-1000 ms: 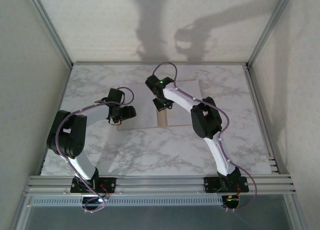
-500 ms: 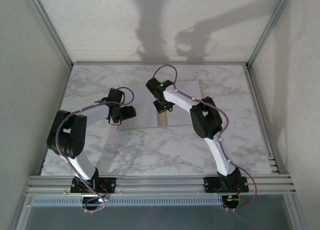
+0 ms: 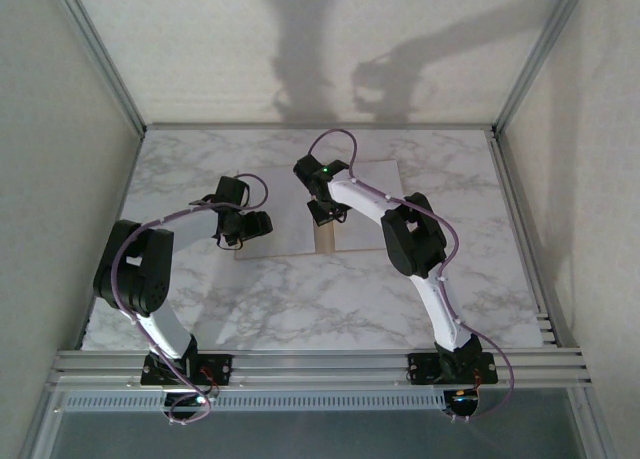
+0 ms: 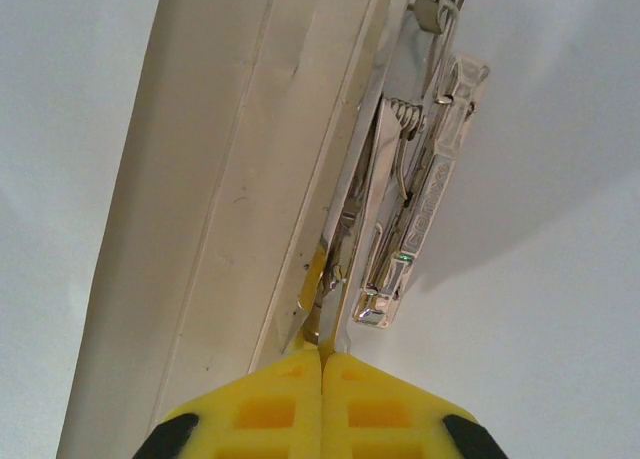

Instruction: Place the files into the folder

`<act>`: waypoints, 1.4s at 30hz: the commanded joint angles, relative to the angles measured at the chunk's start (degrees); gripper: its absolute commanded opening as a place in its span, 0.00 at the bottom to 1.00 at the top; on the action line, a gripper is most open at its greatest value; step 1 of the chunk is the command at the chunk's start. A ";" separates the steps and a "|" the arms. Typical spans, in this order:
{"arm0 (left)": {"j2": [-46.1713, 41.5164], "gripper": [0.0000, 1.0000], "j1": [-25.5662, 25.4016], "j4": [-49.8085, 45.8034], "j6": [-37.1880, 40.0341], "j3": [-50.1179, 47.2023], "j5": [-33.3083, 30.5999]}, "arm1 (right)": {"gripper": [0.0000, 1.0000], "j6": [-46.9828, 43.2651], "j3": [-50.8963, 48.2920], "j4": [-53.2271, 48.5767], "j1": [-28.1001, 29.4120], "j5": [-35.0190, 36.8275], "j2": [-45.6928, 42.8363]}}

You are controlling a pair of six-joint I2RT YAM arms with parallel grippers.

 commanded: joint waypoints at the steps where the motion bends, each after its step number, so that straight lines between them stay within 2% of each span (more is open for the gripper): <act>1: 0.95 0.71 0.44 -3.32 0.45 -1.26 -0.82 | 0.00 0.92 -3.56 -1.34 -0.92 -2.89 4.47; 14: 1.35 0.71 0.45 -2.84 0.29 -1.66 -0.60 | 0.00 2.02 -5.69 0.71 -0.84 -5.22 3.97; 26: 1.18 0.71 0.45 -2.62 0.26 -2.09 -0.69 | 0.00 1.26 -0.77 -2.94 -0.85 -4.77 1.44; 42: 0.75 0.71 0.45 -3.05 0.21 -1.66 -1.30 | 0.09 0.97 1.67 -6.00 -1.55 -5.33 -4.03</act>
